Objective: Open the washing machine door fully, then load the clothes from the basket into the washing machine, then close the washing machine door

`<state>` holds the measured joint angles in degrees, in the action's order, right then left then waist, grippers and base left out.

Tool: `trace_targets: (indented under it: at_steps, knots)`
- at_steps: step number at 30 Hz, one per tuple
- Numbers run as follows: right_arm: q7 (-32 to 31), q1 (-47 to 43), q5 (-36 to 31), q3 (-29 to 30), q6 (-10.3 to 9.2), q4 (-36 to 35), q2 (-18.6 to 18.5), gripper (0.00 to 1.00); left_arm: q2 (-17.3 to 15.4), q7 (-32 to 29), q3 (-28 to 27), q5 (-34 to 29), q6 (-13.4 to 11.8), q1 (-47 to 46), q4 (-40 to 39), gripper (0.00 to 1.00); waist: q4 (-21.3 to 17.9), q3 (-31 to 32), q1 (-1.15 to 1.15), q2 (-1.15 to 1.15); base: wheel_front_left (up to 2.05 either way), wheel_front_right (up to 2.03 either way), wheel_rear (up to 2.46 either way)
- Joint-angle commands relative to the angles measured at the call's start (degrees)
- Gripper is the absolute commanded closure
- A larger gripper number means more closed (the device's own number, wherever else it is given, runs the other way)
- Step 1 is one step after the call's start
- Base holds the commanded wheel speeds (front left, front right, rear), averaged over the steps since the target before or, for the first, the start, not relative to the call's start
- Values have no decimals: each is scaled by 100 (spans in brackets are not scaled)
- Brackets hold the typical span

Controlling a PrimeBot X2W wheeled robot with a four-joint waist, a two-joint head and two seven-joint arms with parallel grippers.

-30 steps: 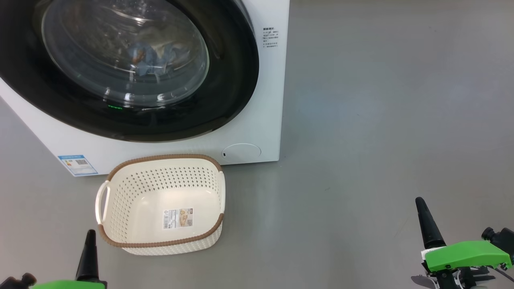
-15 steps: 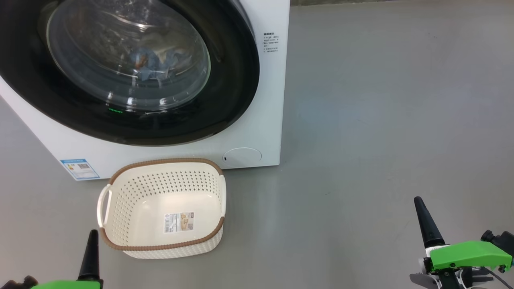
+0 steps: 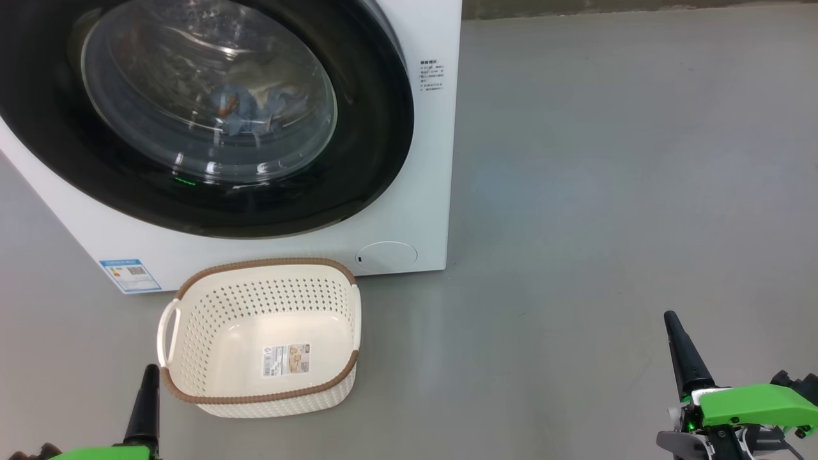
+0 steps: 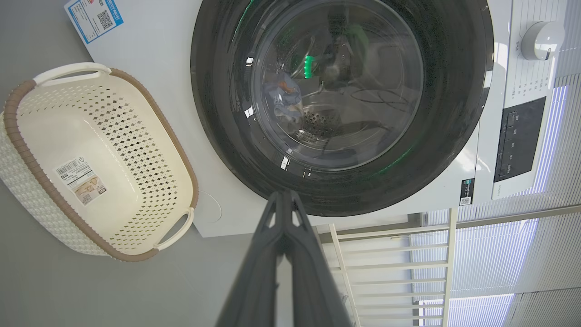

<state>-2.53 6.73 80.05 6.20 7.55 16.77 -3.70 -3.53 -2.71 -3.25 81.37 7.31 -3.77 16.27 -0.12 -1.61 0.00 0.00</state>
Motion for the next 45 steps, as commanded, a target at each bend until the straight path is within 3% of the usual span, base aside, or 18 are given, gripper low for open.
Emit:
trace_targets:
  at_steps: [1, 20, 45]
  knots:
    - [-48, -29, 168, -88, -5, -187, -11, 100, -65, -36, -180, 115, 15, -201, -175, 100, 1, 8, 0, 0, 0, 0, 0]
    - [-374, -57, 1233, 5, -6, -276, 59, 100, 41, -354, -298, 1104, 18, -240, -220, 100, 12, 143, 0, 0, 0, 0, 0]
    - [-382, -56, 1224, 16, -6, -276, 67, 100, 49, -363, -309, 1094, 18, -241, -221, 100, 12, 143, 0, 0, 0, 0, 0]
